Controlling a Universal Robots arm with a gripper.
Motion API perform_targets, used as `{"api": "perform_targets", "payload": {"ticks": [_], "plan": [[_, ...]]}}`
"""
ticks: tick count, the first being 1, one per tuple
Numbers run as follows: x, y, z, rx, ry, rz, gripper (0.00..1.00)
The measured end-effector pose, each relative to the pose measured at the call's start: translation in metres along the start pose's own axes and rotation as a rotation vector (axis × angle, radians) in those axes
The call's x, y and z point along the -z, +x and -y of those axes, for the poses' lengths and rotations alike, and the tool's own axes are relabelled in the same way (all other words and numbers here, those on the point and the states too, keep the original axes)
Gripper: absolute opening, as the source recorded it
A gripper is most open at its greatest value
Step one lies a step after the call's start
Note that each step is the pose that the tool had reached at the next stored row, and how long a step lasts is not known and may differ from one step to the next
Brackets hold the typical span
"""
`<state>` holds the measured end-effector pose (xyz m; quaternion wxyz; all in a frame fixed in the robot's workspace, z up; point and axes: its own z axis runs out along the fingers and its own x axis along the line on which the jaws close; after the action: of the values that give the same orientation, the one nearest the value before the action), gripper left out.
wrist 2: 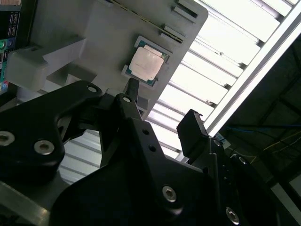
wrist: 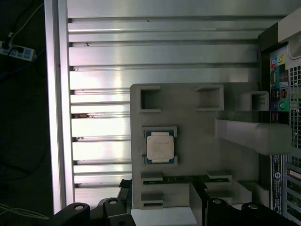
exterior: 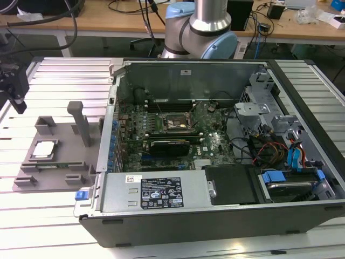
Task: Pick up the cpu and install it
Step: 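Pick up the cpu and move it towards the insertion slot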
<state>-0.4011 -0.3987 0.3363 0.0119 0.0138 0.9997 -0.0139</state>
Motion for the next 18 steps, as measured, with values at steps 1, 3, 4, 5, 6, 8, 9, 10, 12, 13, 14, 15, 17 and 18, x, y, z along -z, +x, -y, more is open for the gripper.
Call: {"api": "perform_targets", "payload": {"ticks": [1, 3, 4, 5, 6, 8, 9, 10, 12, 13, 14, 15, 17, 18], "plan": [[-0.0003, 0.0, 0.0, 0.0, 0.0, 0.0001, 0.6], [-0.0009, 0.0, 0.0, 0.0, 0.0, 0.0001, 0.6], [-0.0012, 0.0, 0.0, 0.0, 0.0, 0.0, 0.6], [-0.0017, 0.0001, -0.0001, 0.0, 0.0, 0.0, 0.6], [-0.0021, 0.0, 0.0, 0.0, 0.0, 0.0, 0.6], [-0.0026, 0.0001, -0.0001, 0.0, 0.0, 0.0, 0.6], [-0.0029, 0.0001, -0.0001, 0.0, 0.0, 0.0001, 0.6], [-0.0032, 0.0001, -0.0001, 0.0, 0.0, 0.0001, 0.6], [-0.0042, 0.0001, -0.0001, 0.0, 0.0, 0.0, 0.6], [-0.0047, 0.0001, -0.0001, 0.0, 0.0, 0.0001, 0.6], [-0.0054, 0.0001, -0.0001, 0.0, 0.0, 0.0001, 0.6], [-0.0056, 0.0001, -0.0002, 0.0, 0.0, 0.0, 0.6], [-0.0068, 0.0001, -0.0002, 0.0, 0.0, 0.0, 0.6], [-0.0076, 0.0002, -0.0002, 0.0, 0.0, 0.0001, 0.6]]}}
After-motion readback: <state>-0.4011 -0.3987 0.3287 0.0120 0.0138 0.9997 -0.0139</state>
